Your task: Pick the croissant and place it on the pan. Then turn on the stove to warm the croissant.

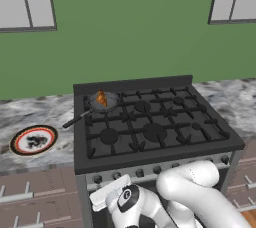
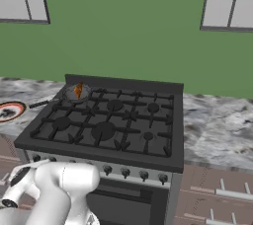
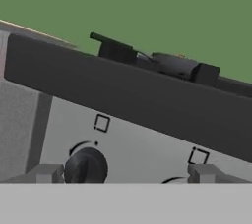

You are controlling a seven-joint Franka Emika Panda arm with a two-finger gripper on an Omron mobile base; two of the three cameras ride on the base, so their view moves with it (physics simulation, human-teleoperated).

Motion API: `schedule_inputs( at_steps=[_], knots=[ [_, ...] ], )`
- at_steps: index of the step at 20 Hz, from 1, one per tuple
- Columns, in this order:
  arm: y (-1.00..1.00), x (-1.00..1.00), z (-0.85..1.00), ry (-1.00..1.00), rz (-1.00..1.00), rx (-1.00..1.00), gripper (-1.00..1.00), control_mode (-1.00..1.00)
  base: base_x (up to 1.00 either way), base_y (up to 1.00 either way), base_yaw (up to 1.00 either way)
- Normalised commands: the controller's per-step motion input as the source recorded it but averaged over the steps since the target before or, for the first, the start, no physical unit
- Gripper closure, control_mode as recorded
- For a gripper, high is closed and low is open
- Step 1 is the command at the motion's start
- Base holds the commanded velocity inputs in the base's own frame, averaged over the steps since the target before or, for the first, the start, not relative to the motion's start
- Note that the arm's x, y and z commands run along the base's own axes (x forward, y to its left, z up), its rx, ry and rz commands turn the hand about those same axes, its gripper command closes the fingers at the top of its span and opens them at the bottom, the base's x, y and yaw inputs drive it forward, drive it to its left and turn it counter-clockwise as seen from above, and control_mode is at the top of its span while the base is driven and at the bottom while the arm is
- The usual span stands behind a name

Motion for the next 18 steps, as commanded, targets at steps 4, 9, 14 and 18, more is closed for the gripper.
schedule_inputs(
  at_steps=[4, 9, 14, 18],
  knots=[
    [0.00, 0.20, -0.09, 0.00, 0.07, 0.00, -1.00, -1.00, 0.00, 0.00, 0.00],
    [0.08, 0.18, -0.20, 0.00, 0.08, 0.00, -1.00, -1.00, 0.00, 0.00, 0.00],
    [0.51, 0.20, -0.55, -0.01, 0.09, 0.00, -1.00, -1.00, 0.00, 0.00, 0.00],
    [0.40, 0.29, -0.46, -0.01, 0.09, 0.00, -1.00, -1.00, 0.00, 0.00, 0.00]
  ],
)
